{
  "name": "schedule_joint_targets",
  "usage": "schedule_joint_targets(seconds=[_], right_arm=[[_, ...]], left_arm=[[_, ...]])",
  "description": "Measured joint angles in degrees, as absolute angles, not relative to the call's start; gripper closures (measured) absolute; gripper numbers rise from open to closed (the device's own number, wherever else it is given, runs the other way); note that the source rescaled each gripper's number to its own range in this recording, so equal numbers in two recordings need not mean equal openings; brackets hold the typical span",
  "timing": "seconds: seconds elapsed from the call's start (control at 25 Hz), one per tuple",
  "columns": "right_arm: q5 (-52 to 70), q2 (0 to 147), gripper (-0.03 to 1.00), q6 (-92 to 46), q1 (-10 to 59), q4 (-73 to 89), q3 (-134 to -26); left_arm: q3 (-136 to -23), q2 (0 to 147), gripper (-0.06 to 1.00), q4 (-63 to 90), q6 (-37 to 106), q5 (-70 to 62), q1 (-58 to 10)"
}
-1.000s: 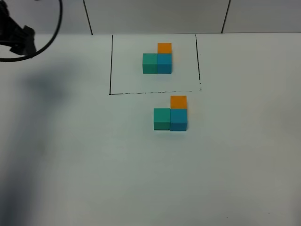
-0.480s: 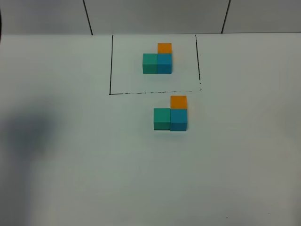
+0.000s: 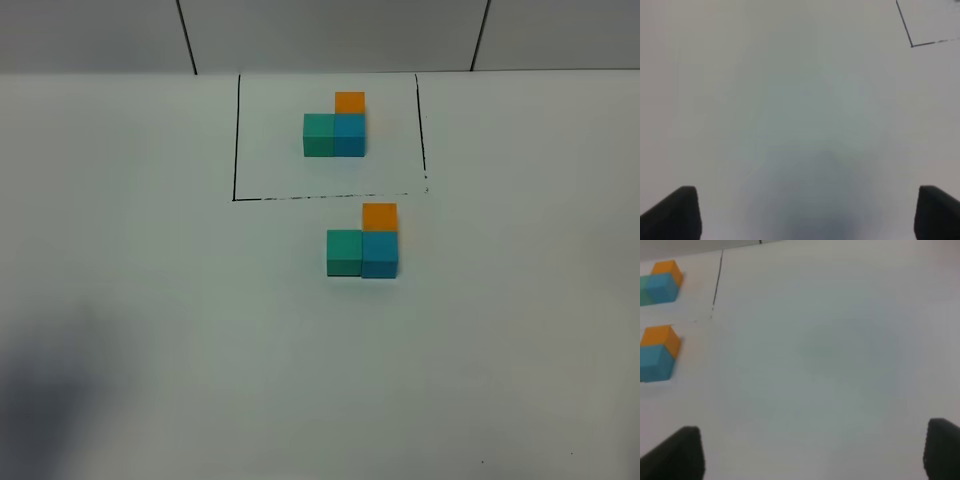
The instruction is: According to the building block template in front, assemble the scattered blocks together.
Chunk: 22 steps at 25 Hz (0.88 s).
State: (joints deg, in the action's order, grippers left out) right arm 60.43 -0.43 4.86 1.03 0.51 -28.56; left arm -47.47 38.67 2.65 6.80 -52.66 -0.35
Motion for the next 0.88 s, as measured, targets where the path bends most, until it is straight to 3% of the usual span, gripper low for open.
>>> schedule_joint_targets(seconds=[0.32, 0.88], right_arm=[[60.4, -0.4, 0.2, 4.9, 1.0, 0.5, -28.6], [60.4, -0.4, 0.2, 4.9, 1.0, 0.5, -28.6]], left_arm=[[-37.0, 21.4, 0.09, 2.8, 5.3, -55.5, -1.5], [-30.0, 0.0, 0.16, 5.4, 5.3, -58.1, -1.5]])
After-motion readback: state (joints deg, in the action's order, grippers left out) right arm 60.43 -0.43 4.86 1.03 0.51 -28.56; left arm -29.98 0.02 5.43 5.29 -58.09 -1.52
